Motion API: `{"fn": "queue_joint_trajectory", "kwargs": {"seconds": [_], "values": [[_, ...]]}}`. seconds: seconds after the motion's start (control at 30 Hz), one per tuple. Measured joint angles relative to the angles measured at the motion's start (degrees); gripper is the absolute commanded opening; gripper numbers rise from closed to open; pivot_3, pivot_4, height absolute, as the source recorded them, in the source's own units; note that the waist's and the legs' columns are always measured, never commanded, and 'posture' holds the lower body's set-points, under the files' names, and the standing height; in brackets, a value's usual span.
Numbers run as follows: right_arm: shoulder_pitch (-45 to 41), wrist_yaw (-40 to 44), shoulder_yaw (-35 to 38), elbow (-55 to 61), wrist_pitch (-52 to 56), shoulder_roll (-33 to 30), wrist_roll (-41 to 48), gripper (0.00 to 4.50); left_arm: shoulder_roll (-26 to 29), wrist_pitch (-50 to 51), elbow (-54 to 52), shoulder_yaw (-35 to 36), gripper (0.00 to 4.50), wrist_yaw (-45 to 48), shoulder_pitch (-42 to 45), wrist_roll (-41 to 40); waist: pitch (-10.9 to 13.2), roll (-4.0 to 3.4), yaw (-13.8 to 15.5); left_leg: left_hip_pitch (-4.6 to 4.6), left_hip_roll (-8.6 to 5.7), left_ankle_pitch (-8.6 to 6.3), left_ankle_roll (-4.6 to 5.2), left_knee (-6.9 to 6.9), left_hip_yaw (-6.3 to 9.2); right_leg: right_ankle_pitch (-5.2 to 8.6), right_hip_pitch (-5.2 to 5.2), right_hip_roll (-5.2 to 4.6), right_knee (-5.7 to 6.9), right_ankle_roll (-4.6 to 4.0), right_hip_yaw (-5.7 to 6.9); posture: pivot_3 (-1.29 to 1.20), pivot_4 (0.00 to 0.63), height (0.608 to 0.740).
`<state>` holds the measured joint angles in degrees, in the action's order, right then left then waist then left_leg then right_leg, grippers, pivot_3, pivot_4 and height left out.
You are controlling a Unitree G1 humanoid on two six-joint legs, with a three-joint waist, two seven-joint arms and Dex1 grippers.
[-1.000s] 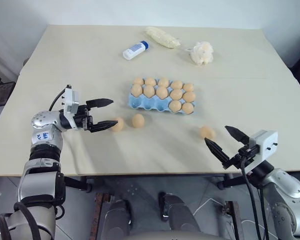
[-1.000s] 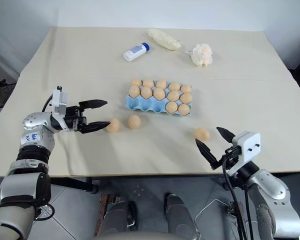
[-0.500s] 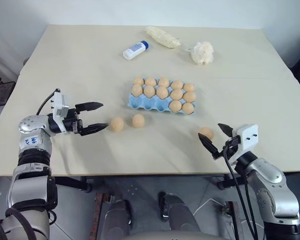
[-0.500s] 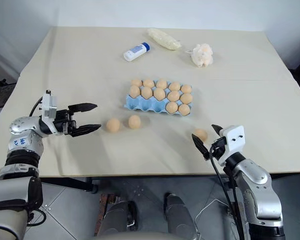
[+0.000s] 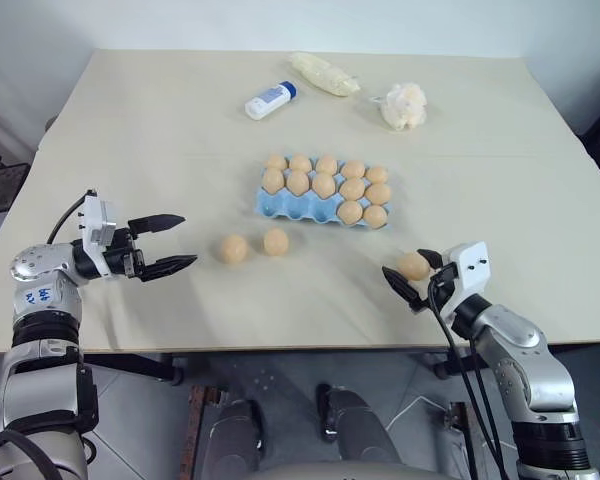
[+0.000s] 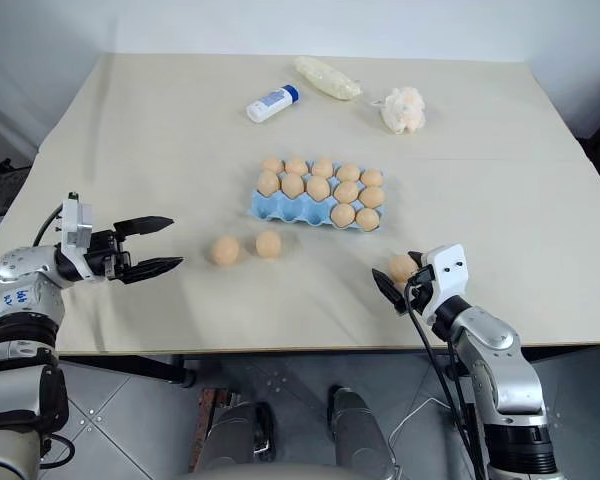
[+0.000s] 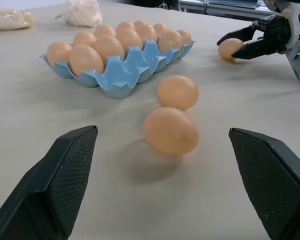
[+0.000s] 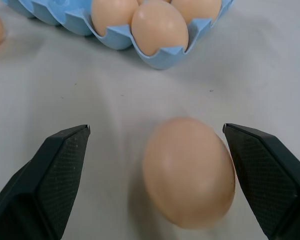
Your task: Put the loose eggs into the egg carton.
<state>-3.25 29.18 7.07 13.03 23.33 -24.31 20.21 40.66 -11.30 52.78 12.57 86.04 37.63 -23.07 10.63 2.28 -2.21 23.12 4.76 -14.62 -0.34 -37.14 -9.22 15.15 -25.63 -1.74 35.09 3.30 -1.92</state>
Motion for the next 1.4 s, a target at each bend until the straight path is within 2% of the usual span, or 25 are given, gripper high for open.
{"fn": "queue_joint_trajectory", "kwargs": {"seconds": [0.03, 0.23, 0.3, 0.47, 0.67, 0.83, 0.93, 1.2, 1.4], "values": [[0.0, 0.0, 0.0, -0.01, 0.52, 0.0, 0.01, 3.87, 0.01, 0.0, 0.0, 0.11, 4.5, 0.0, -0.14, -0.15, 0.0, 0.0, 0.03, 0.0, 0.0, -0.01, -0.01, 0.0, 0.0, 0.0, 0.0, 0.0, 0.0, -0.01, 0.0, 0.0, 0.15, 0.74], [-0.18, 0.07, 0.01, 0.01, 1.31, 0.0, 0.28, 1.92, 1.03, 0.03, -0.07, 1.11, 4.5, 0.01, -1.13, -0.89, 0.0, 0.0, -0.22, -0.01, 0.0, -0.01, -0.03, -0.01, -0.01, 0.0, 0.0, 0.0, 0.02, 0.0, -0.01, 0.0, 0.15, 0.74], [-0.37, 0.07, 0.01, 0.02, 1.7, 0.0, 0.46, 1.64, 1.15, 0.07, -0.1, 1.6, 4.5, 0.01, -1.72, -1.35, 0.0, 0.0, -0.3, -0.01, 0.0, -0.02, -0.04, 0.0, -0.01, 0.0, 0.0, -0.01, 0.02, 0.0, 0.0, 0.0, 0.15, 0.74], [-3.15, -0.04, 0.08, 0.71, 2.67, 0.0, 0.8, 1.62, 2.16, 0.78, -0.37, 2.04, 4.5, 0.02, -2.6, -2.1, 0.0, 0.0, -0.81, 0.0, 0.0, -0.04, -0.06, -0.02, -0.02, 0.0, -0.01, -0.02, 0.03, -0.01, -0.01, 0.0, 0.15, 0.74], [-12.64, -0.77, -0.1, 1.35, 4.21, 0.33, 1.24, 1.62, 2.51, 1.66, -2.54, 1.93, 4.5, 0.03, -3.47, -3.96, 0.0, 0.0, -1.1, -0.02, 0.0, -0.02, -0.06, -0.02, -0.04, 0.0, -0.07, -0.03, 0.19, 0.0, -0.03, 0.0, 0.15, 0.74], [-21.39, -0.95, -3.53, -1.27, 4.24, 3.63, 1.2, 1.62, 2.53, 2.05, -3.05, 1.4, 4.5, 0.03, -3.78, -4.73, 0.0, 0.01, -1.17, 0.01, 0.06, 0.06, -0.07, 0.0, -0.03, -0.01, -0.26, 0.0, 0.42, 0.01, -0.02, 0.0, 0.15, 0.74], [-25.27, 0.34, -5.82, -6.44, 2.79, 5.87, 0.65, 1.62, 2.51, 2.06, -3.42, 1.45, 4.5, 0.03, -4.3, -4.89, 0.0, 0.01, -1.16, 0.12, 0.06, 0.06, -0.08, 0.0, -0.09, -0.05, -0.42, 0.05, 0.53, 0.09, -0.03, 0.0, 0.15, 0.74], [-35.92, 3.67, -11.44, -25.94, -9.75, 11.14, -5.54, 1.62, 1.83, 2.19, -7.19, 1.96, 4.5, 0.02, -5.73, -5.78, -0.01, 0.01, -1.34, 0.21, 0.1, 0.1, -0.14, -0.01, -0.3, -0.18, -0.77, 0.09, 0.83, 0.32, -0.08, 0.0, 0.15, 0.74], [-39.03, 3.65, -12.82, -34.8, -14.53, 13.54, -9.7, 1.62, 1.69, 2.64, -9.59, 2.18, 4.5, 0.01, -7.77, -6.26, -0.01, 0.01, -2.12, 0.21, 0.17, 0.12, -0.2, 0.0, -0.33, -0.18, -0.82, 0.12, 0.88, 0.32, -0.09, 0.0, 0.15, 0.74]]}}
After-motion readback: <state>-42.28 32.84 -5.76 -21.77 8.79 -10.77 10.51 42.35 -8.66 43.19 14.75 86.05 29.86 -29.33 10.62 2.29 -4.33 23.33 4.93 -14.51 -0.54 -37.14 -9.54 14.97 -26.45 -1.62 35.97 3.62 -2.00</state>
